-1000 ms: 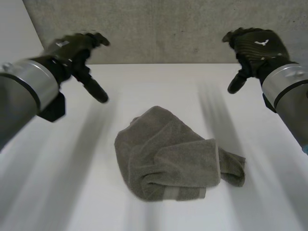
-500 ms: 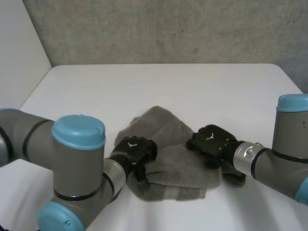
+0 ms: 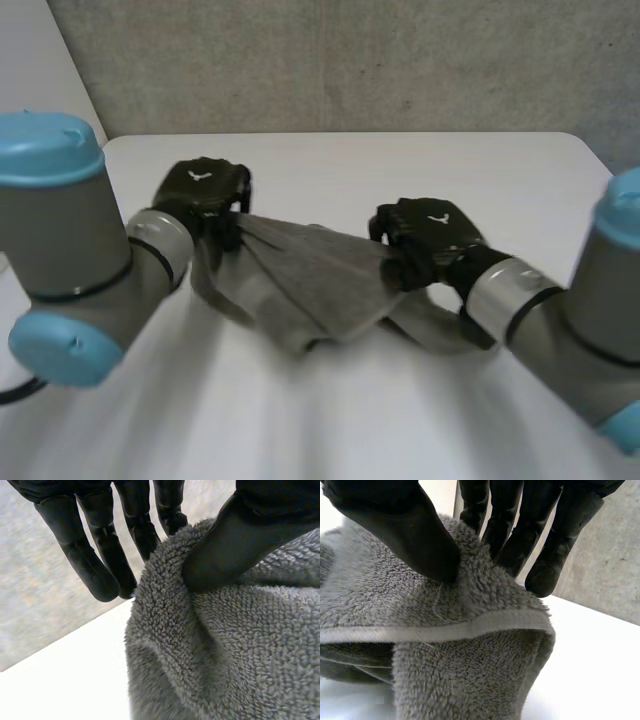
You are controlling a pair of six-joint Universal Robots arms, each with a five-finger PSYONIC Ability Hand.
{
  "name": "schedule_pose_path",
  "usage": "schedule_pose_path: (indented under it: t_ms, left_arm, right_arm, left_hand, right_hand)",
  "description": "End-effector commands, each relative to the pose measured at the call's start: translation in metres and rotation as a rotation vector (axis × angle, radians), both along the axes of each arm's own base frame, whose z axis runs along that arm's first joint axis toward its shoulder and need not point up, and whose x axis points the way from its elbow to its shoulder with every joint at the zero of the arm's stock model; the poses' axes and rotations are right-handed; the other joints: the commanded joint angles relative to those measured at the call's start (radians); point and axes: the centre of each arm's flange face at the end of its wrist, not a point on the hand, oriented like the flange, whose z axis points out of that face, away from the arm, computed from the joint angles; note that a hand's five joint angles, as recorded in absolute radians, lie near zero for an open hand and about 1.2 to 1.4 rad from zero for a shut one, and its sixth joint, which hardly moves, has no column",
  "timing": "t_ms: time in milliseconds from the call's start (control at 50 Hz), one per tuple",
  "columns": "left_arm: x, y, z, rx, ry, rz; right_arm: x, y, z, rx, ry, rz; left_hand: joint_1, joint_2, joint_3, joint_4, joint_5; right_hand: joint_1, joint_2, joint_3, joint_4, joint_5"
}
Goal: Fold the towel.
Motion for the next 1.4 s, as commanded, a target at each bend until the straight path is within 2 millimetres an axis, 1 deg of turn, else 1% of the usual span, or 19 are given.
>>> schedule_pose_path:
  t_ms: [20,80,120,140,160,180,220,300,440,500,640,760,980,1080,1180,1220,1280,1300,1400]
  left_arm:
    - [0.008,-0.047,-0.038,0.013,-0.119,0.022]
    - [0.005,-0.053,-0.048,0.024,-0.126,0.01]
    - [0.005,-0.055,-0.049,0.024,-0.126,0.011]
    - [0.005,-0.055,-0.047,0.02,-0.124,0.013]
    - [0.005,-0.055,-0.046,0.016,-0.123,0.02]
    - [0.005,-0.055,-0.046,0.016,-0.123,0.02]
    - [0.007,-0.052,-0.034,0.0,-0.112,0.03]
    - [0.01,-0.043,-0.015,-0.03,-0.099,0.031]
    - [0.026,-0.01,-0.004,-0.021,-0.102,0.031]
    - [0.035,0.013,0.0,-0.011,-0.106,0.03]
    - [0.05,0.065,-0.025,0.093,-0.15,-0.001]
    - [0.039,0.085,-0.044,0.146,-0.129,-0.055]
    - [0.011,0.071,-0.062,0.157,-0.012,-0.075]
    - [-0.018,0.076,-0.076,0.193,0.011,-0.14]
    - [-0.031,0.073,-0.089,0.215,0.007,-0.16]
    - [-0.035,0.073,-0.093,0.22,0.002,-0.166]
    - [-0.04,0.07,-0.099,0.216,-0.011,-0.15]
    - [-0.04,0.07,-0.099,0.216,-0.011,-0.15]
    - [-0.038,0.059,-0.106,0.192,-0.043,-0.058]
  right_arm:
    - [0.039,0.009,-0.036,0.006,0.026,-0.019]
    - [0.05,0.006,-0.046,0.021,0.043,-0.012]
    - [0.051,0.004,-0.049,0.036,0.061,-0.013]
    - [0.05,0.004,-0.049,0.047,0.076,-0.015]
    - [0.05,0.004,-0.049,0.047,0.076,-0.015]
    - [0.048,0.004,-0.045,0.056,0.083,-0.018]
    - [0.046,0.006,-0.037,0.055,0.082,-0.018]
    - [0.029,0.011,-0.006,0.013,0.06,-0.044]
    - [-0.022,-0.004,-0.005,-0.019,0.146,-0.154]
    - [-0.034,0.003,-0.014,-0.02,0.204,-0.156]
    - [-0.043,0.031,-0.027,-0.03,0.306,-0.045]
    - [-0.048,0.056,-0.038,-0.06,0.418,0.06]
    - [-0.048,0.064,-0.053,-0.033,0.459,0.098]
    - [-0.046,0.06,-0.065,-0.011,0.473,0.104]
    - [-0.044,0.051,-0.072,-0.025,0.467,0.09]
    - [-0.044,0.046,-0.074,-0.033,0.465,0.077]
    - [-0.044,0.045,-0.075,-0.037,0.465,0.072]
    - [-0.045,0.043,-0.074,-0.04,0.463,0.065]
    - [-0.054,0.026,-0.068,-0.059,0.449,-0.007]
  left_hand:
    - [0.01,-0.094,-0.137,-0.112,-0.243]
    - [-0.066,-0.17,-0.213,-0.188,-0.319]
    - [-0.277,-0.381,-0.424,-0.399,-0.53]
    - [-0.556,-0.66,-0.703,-0.678,-0.809]
    - [-0.853,-0.957,-0.999,-0.975,-1.105]
    - [-0.856,-0.96,-1.002,-0.978,-1.108]
    - [-1.201,-1.305,-1.348,-1.323,-1.454]
    - [-1.199,-1.303,-1.346,-1.321,-1.452]
    - [-1.182,-1.285,-1.328,-1.304,-1.434]
    - [-1.138,-1.241,-1.284,-1.259,-1.39]
    - [-0.964,-1.068,-1.111,-1.086,-1.217]
    - [-0.976,-1.08,-1.123,-1.098,-1.229]
    - [-1.0,-1.103,-1.146,-1.121,-1.252]
    - [-1.0,-1.103,-1.146,-1.121,-1.252]
    - [-0.994,-1.098,-1.14,-1.116,-1.246]
    - [-0.994,-1.098,-1.14,-1.116,-1.246]
    - [-0.991,-1.095,-1.137,-1.113,-1.243]
    - [-0.991,-1.095,-1.137,-1.113,-1.243]
    - [-0.988,-1.092,-1.134,-1.11,-1.241]
  right_hand:
    - [0.006,-0.012,-0.016,-0.041,-0.028]
    - [-0.276,-0.294,-0.297,-0.322,-0.309]
    - [-0.472,-0.49,-0.493,-0.518,-0.505]
    - [-0.709,-0.727,-0.731,-0.755,-0.743]
    - [-0.712,-0.729,-0.733,-0.758,-0.745]
    - [-0.845,-0.863,-0.867,-0.892,-0.879]
    - [-0.935,-0.952,-0.956,-0.981,-0.968]
    - [-1.096,-1.114,-1.117,-1.142,-1.129]
    - [-1.111,-1.129,-1.132,-1.157,-1.144]
    - [-1.082,-1.099,-1.103,-1.128,-1.115]
    - [-1.052,-1.07,-1.074,-1.098,-1.086]
    - [-1.029,-1.046,-1.05,-1.075,-1.062]
    - [-0.988,-1.005,-1.009,-1.034,-1.021]
    - [-0.92,-0.938,-0.942,-0.966,-0.953]
    - [-0.606,-0.624,-0.627,-0.652,-0.639]
    - [-0.311,-0.329,-0.333,-0.357,-0.344]
    - [-0.127,-0.145,-0.149,-0.174,-0.161]
    - [0.099,0.082,0.078,0.053,0.066]
    - [0.103,0.086,0.082,0.057,0.07]
